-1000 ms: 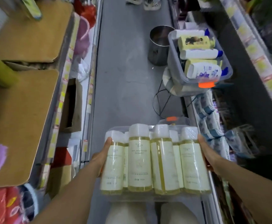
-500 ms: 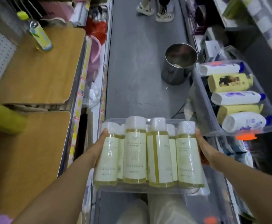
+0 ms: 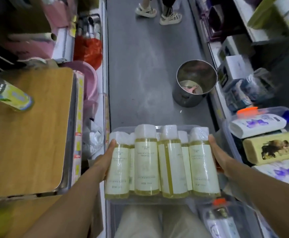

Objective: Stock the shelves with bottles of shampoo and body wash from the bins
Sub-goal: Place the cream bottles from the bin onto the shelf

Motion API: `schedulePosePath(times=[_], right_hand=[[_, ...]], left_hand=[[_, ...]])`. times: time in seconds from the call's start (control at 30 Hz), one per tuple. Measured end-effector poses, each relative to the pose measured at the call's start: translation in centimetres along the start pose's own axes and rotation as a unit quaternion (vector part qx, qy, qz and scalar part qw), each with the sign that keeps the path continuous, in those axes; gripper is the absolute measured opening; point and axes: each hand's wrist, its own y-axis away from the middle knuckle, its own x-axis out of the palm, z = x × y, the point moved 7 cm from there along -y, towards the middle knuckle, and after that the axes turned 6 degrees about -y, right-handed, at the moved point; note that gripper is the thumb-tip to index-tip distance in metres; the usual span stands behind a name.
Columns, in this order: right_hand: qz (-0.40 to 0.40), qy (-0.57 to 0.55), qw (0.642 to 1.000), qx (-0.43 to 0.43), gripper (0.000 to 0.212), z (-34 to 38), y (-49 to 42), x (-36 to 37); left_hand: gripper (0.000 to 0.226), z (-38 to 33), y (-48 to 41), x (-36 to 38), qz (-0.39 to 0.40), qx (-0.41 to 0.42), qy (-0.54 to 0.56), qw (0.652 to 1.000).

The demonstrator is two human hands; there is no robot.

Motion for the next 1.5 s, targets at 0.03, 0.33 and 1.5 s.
schedulePosePath(times=[0.03, 0.33, 1.5], right_hand=[[0.001, -0.003, 1.000, -0.002, 0.095, 1.8, -0.6, 0.2], [-0.037, -0.121, 0.992, 0.011, 0.074, 15.0, -6.2, 1.3], [-0.225, -0.428, 0.870, 0.097, 0.076, 28.4, -22.1, -15.2]], left_hand=[[0.097, -2.1, -0.8, -0.1, 0.003, 0.007, -0.012, 1.000], [0.116, -22.0, -8.9, 0.0, 0.046, 0.036, -0.121, 0.991], [0.106, -63.7, -23.0, 32.6, 0.147, 0.159, -0.444, 0.870]])
